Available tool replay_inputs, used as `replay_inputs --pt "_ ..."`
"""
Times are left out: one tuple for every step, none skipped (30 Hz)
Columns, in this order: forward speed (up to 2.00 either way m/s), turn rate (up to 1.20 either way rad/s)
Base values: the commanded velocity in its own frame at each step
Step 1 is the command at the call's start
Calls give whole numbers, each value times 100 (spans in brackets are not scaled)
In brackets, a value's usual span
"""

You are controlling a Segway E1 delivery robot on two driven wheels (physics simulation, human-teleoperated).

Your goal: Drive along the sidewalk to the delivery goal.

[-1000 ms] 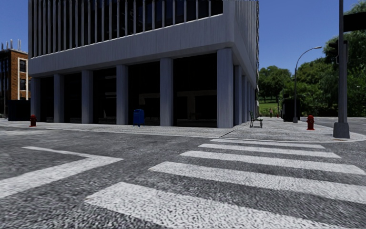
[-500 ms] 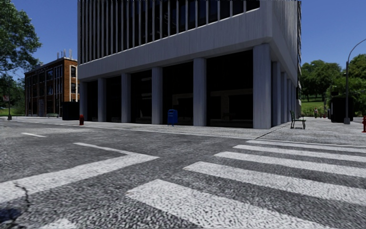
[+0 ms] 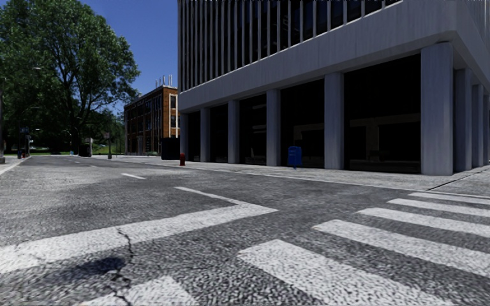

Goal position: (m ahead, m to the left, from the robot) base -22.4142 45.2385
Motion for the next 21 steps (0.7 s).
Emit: replay_inputs --pt "0 84" --pt "0 84" --pt "0 85" --pt "0 85" --pt "0 88" --pt "0 88" --pt "0 89" --pt "0 91" --pt "0 91" --pt "0 92" --pt "0 92" --pt "0 93" --pt "0 93" --pt "0 97" --pt "0 101" --pt "0 101" --pt "0 101" --pt "0 102" --pt "0 102" --pt "0 102" --pt "0 102"
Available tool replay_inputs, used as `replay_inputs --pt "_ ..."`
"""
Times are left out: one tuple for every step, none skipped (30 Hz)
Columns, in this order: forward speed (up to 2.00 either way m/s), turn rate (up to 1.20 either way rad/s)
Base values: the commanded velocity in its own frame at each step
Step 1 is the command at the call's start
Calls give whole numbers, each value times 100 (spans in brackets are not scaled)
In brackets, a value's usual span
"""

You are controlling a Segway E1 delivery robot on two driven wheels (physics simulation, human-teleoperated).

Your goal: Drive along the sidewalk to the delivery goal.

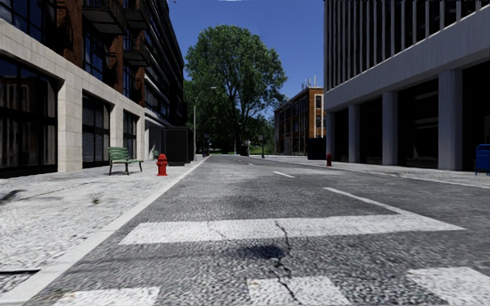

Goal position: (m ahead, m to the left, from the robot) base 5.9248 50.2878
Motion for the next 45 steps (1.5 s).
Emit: replay_inputs --pt "0 102" --pt "0 102" --pt "0 102" --pt "0 102" --pt "0 102" --pt "0 102" --pt "0 102" --pt "0 102" --pt "0 102" --pt "0 102" --pt "0 102" --pt "0 101" --pt "0 101" --pt "0 101" --pt "0 101" --pt "0 101" --pt "0 101" --pt "0 101" --pt "0 101" --pt "0 101" --pt "0 101" --pt "0 101" --pt "0 101" --pt "0 101" --pt "0 101" --pt "0 101" --pt "0 101" --pt "0 101" --pt "0 101" --pt "0 101" --pt "0 101" --pt "0 101" --pt "3 101" --pt "11 101" --pt "11 101" --pt "28 101" --pt "59 101" --pt "91 100" --pt "91 100" --pt "101 99" --pt "102 99" --pt "102 99" --pt "102 99" --pt "102 99" --pt "102 99"
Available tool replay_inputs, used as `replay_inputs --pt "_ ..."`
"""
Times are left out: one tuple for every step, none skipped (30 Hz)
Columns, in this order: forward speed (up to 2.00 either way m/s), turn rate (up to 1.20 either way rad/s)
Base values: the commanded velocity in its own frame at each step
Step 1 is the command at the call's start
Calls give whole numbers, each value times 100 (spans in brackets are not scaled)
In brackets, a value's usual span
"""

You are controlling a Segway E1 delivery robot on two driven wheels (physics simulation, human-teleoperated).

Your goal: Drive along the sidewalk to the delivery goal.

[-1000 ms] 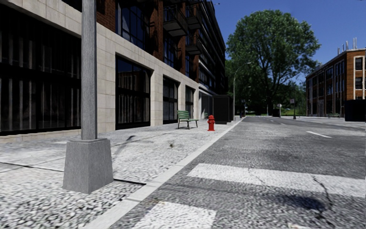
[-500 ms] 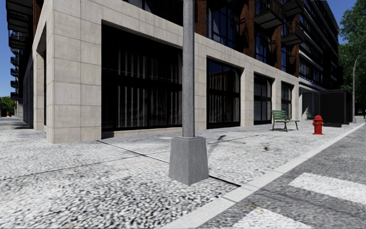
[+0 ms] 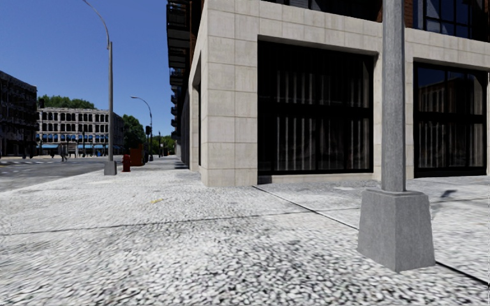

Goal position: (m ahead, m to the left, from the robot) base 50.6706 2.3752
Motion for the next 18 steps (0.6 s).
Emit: replay_inputs --pt "102 98" --pt "102 -21" --pt "102 -21" --pt "101 0" --pt "101 0" --pt "101 0" --pt "101 0" --pt "101 0" --pt "101 0" --pt "101 0" --pt "101 0" --pt "101 0" --pt "101 0" --pt "101 0" --pt "100 0" --pt "97 0" --pt "97 0" --pt "97 0"
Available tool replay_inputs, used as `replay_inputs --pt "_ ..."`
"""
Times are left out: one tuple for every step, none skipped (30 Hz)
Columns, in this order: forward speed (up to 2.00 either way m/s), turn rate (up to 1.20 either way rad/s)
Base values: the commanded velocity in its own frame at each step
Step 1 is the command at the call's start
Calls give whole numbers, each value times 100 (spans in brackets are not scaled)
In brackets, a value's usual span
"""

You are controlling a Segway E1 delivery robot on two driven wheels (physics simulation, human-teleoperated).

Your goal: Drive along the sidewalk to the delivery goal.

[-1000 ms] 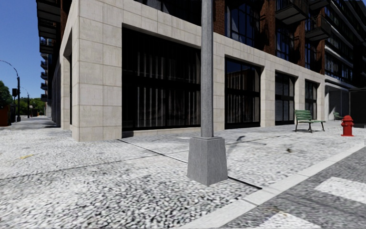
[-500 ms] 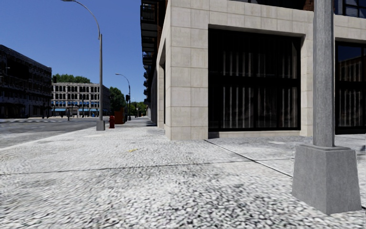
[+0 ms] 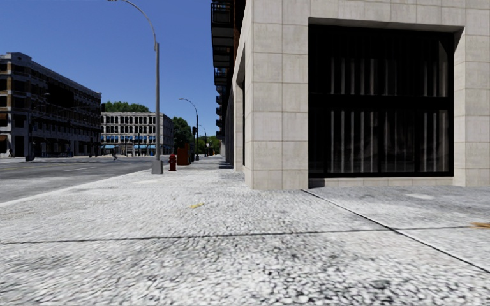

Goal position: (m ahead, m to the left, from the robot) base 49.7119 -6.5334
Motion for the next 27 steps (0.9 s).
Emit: replay_inputs --pt "97 0" --pt "96 0" --pt "96 0" --pt "96 0" --pt "96 8" --pt "96 8" --pt "96 17" --pt "96 20" --pt "96 21" --pt "96 21" --pt "96 27" --pt "96 36" --pt "96 40" --pt "96 40" --pt "96 43" --pt "96 46" --pt "96 46" --pt "96 48" --pt "96 48" --pt "96 49" --pt "96 49" --pt "96 49" --pt "96 49" --pt "96 49" --pt "96 49" --pt "96 49" --pt "96 49"
